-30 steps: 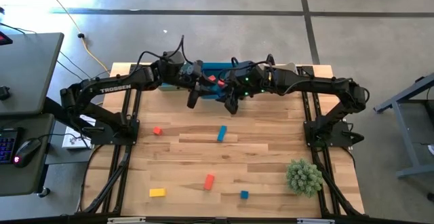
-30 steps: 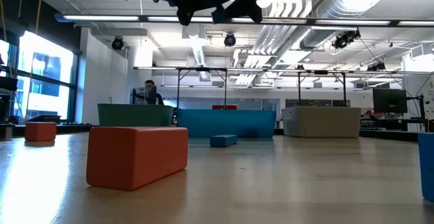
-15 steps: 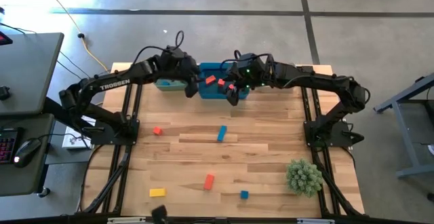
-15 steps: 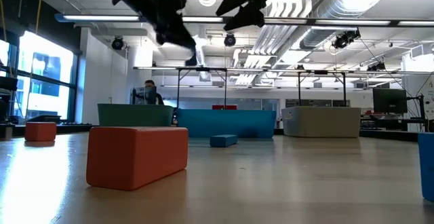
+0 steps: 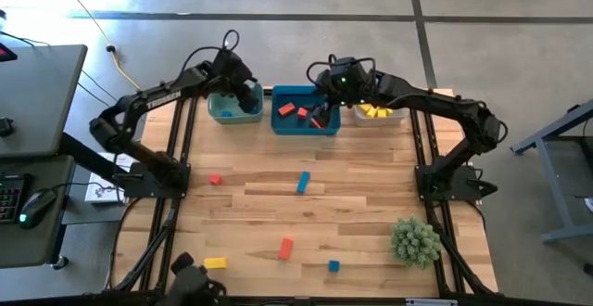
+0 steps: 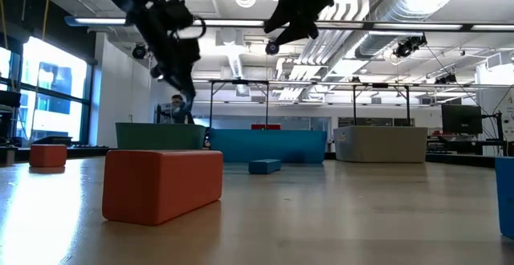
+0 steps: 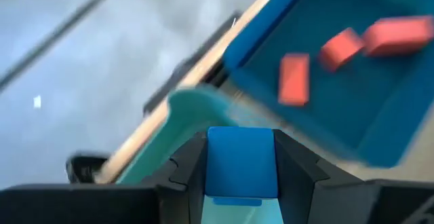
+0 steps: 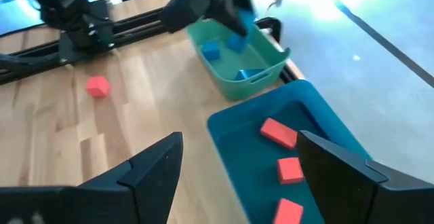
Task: Sort & place blocks by color
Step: Put the blue block into the green bin, then put the orange block into the blue bin
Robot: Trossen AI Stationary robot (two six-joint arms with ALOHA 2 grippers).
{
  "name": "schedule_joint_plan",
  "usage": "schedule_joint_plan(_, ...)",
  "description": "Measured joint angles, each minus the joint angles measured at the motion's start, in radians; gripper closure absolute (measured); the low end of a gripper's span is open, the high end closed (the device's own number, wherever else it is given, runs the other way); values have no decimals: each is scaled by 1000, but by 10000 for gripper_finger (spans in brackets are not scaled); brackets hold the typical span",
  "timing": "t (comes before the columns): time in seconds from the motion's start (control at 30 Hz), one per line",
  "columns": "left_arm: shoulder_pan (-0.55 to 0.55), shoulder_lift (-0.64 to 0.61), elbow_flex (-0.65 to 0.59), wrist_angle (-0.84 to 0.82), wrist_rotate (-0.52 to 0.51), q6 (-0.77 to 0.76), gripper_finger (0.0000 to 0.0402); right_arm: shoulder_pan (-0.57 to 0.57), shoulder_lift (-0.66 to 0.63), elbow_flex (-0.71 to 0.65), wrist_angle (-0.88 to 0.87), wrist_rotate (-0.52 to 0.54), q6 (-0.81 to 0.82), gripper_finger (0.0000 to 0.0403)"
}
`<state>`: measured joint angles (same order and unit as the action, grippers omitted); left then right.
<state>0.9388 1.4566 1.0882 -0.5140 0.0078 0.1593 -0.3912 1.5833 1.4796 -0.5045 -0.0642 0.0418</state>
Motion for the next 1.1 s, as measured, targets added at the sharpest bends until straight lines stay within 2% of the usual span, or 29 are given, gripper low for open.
schedule_joint_plan(0.23, 66, 113, -1, -21, 2, -64, 289, -42, 0, 0, -2, 0, -2, 125)
schedule_joint_plan(0.5, 83, 170, 0, -21, -2, -103, 278, -60, 0, 0, -10, -19, -2, 125)
schedule_joint_plan(0.7, 82, 174, 0, -47, -7, -123, 243, -59, 0, 0, -10, -22, -2, 126)
schedule_joint_plan(0.93, 82, 174, 0, -68, -6, -123, 191, -43, 0, 0, -10, -89, 19, 126)
schedule_joint_plan(1.1, 82, 153, 0, -104, 66, -131, 175, 1, 0, 0, -10, -107, 29, 126)
